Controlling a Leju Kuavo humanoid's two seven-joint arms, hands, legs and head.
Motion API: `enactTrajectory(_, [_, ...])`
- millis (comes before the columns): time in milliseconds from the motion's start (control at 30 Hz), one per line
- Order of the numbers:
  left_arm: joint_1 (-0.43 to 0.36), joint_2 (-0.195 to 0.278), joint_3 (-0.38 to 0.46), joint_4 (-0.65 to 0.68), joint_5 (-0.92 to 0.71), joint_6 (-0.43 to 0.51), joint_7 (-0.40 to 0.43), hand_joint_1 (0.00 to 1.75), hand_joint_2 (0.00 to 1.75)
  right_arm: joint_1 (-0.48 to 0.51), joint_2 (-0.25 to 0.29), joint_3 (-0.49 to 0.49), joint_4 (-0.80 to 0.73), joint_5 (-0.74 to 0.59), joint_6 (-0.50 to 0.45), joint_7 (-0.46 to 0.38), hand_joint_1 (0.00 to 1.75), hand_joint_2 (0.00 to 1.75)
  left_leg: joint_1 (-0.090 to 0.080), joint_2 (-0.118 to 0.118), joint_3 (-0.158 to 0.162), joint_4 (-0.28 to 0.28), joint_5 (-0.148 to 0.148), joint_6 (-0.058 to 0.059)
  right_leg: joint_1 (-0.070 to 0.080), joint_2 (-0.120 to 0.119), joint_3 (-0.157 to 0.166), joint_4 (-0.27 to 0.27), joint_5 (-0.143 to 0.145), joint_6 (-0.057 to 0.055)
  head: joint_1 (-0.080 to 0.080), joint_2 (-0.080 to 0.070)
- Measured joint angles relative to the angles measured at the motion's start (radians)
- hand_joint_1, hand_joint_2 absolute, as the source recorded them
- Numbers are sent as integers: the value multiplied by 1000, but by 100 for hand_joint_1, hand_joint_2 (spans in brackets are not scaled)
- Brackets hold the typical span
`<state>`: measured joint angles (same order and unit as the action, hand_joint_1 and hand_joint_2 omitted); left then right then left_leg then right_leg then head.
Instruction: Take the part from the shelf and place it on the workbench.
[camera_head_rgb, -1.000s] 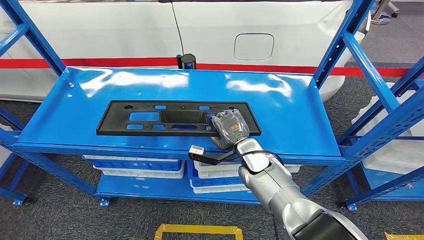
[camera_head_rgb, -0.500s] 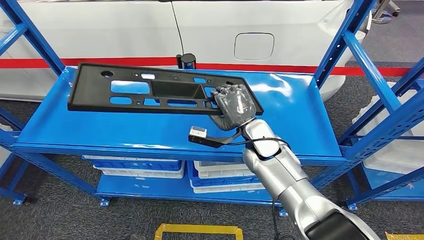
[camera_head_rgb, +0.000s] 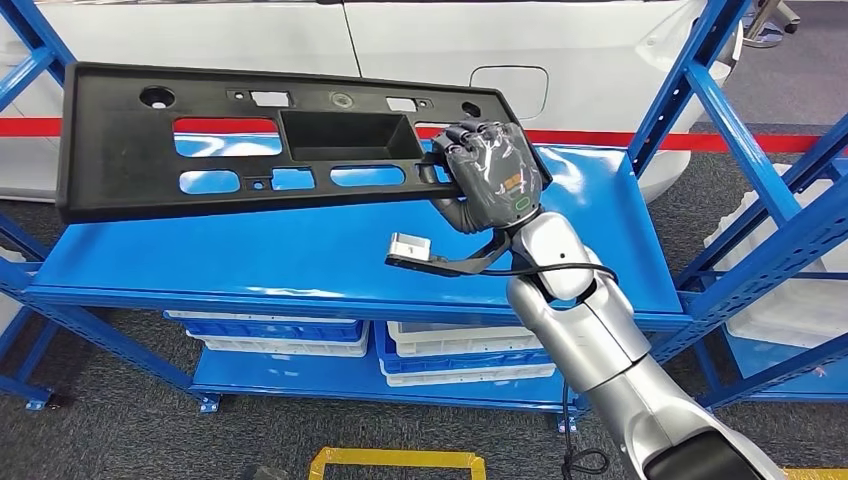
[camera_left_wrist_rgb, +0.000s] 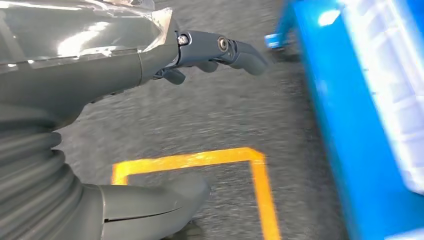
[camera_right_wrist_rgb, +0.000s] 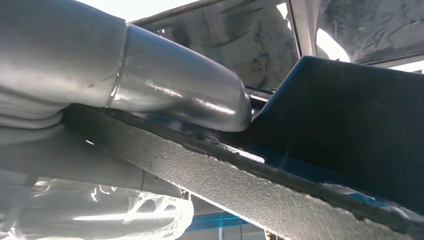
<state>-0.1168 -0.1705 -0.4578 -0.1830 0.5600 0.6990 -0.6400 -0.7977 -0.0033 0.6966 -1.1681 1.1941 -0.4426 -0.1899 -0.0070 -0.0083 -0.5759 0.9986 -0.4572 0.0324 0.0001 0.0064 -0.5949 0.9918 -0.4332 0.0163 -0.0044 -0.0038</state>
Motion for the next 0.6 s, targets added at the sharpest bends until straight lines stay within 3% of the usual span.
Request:
enactTrajectory(300, [20,10,43,10,-25,-6,122,0,175,26,-1,7,-9,-38,-18,-17,175,0,0,0,-1,0,0,0,0,0,-1,0,0,0,0,0])
enactTrajectory(433, [18,12,46,9,-36,-51,196,0,175,37,-3,8,-5,-31,-21,-14,175,0,0,0,0,0,0,0,0,0,0,0,0,0,0,0])
enactTrajectory(600, [17,16,47,8,-36,-89,214,0,175,44,-5,8,0,-28,-21,-12,175,0,-1,0,-1,1,0,0,-1,0,0,-1,0,0,0,0])
